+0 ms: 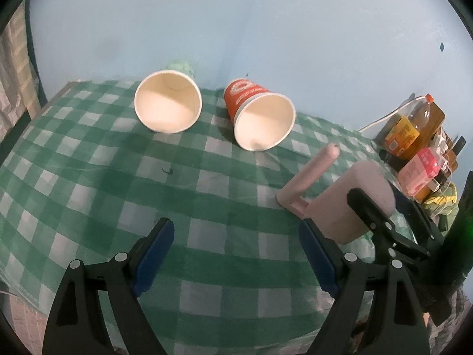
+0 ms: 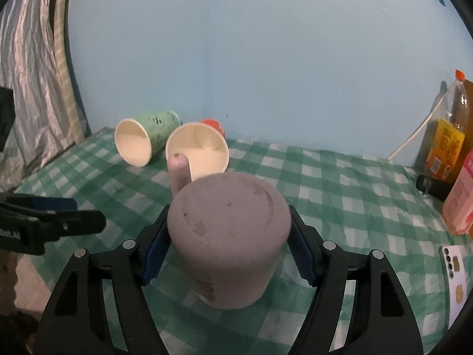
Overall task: Flip cup upside down
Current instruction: 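Lower the inverted pink mug onto the tablecloth with the right gripper, then open the right gripper and pull it back from the mug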
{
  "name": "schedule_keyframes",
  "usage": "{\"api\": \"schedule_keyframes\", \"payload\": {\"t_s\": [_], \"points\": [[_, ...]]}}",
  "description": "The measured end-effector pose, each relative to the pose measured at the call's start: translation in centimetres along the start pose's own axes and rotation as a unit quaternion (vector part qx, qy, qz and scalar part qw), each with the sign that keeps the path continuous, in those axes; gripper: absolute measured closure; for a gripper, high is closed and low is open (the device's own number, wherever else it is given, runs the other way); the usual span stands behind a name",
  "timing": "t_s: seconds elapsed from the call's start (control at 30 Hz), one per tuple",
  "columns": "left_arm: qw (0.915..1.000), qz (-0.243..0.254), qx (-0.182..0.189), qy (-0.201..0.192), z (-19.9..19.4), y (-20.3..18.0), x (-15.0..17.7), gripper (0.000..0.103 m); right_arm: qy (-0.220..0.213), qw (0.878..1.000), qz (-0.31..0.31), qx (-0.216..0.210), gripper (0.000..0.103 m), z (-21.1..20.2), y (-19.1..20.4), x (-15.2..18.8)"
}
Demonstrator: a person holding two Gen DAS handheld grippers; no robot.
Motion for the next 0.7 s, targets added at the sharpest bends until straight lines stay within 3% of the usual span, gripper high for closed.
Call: {"api": "schedule_keyframes", "payload": {"t_s": [0.07, 0.33, 0.57, 0.7], "points": [[0.9998, -0.004, 0.004, -0.02, -0.8, -0.2, 0.3, 0.014, -0.005, 1.0, 0.006, 0.003, 0.02, -0.9, -0.3, -0.1], [0.9945, -0.001, -0.016, -0.103, -4.8, -1.2, 2.9, 0.008, -0.007, 0.999, 0.051, -0.012, 0.02, -5.3, -2.2, 0.1], [0.9803, 0.021, -0.056, -0.188, -7.6, -2.3, 5.8, 0.008, -0.007, 0.997, 0.077, -0.008, 0.02, -7.9, -3.0, 1.5], [0.9768, 0.033, -0.07, -0.2, -7.9, -2.6, 6.7, 0.008, -0.007, 0.996, 0.084, 0.006, 0.02, -8.6, -3.1, 2.4]]}}
Point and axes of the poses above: each gripper's, at about its wrist camera, not at the fingertips, and z roughly the way its jaws point, y to its left, x to its underside, the point moved 2 cm from there along z, roughly the way its jaws point, and after that the axes turned 15 degrees about y, right-handed, at the moved point
